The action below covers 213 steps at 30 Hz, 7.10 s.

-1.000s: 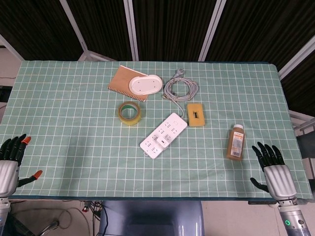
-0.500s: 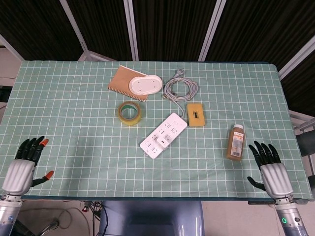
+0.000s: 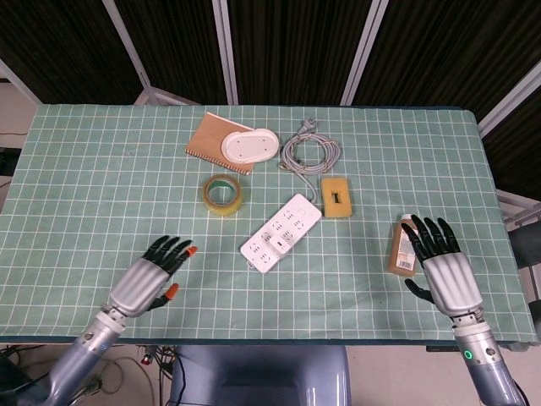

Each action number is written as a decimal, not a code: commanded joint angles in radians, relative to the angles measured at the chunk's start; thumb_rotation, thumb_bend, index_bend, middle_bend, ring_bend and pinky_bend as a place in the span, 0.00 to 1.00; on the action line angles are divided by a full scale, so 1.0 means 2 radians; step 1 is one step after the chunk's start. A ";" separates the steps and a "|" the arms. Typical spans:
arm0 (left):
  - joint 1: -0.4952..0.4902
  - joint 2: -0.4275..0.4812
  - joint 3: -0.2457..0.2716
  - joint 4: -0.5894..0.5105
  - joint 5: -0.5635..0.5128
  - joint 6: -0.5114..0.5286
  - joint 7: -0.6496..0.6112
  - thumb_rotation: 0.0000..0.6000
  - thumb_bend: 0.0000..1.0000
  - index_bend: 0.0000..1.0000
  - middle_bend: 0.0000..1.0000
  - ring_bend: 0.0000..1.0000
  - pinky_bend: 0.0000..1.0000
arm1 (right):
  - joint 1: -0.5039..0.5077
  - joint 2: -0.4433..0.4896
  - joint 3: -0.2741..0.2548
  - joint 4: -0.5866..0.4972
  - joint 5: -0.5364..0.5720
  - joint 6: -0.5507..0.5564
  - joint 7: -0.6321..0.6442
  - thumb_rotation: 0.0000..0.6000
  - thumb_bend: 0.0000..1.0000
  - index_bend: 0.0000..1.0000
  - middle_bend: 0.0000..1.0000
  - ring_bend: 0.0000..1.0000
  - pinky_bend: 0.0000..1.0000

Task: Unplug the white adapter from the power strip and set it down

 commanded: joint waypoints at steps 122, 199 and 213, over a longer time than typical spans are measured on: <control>-0.163 -0.217 0.020 0.156 -0.207 -0.099 0.102 1.00 0.48 0.09 0.08 0.00 0.09 | 0.334 -0.284 0.021 0.294 0.148 -0.283 -0.035 1.00 0.48 0.36 0.27 0.23 0.24; -0.157 -0.224 -0.005 0.143 -0.168 -0.030 0.053 1.00 0.48 0.11 0.09 0.01 0.12 | 0.300 -0.216 0.060 0.176 0.163 -0.170 -0.056 1.00 0.82 0.68 0.50 0.45 0.91; -0.122 -0.166 -0.056 0.091 -0.099 0.094 -0.027 1.00 0.39 0.10 0.09 0.01 0.12 | 0.255 -0.139 0.057 0.091 0.182 -0.108 -0.130 1.00 0.60 0.30 0.30 0.22 0.27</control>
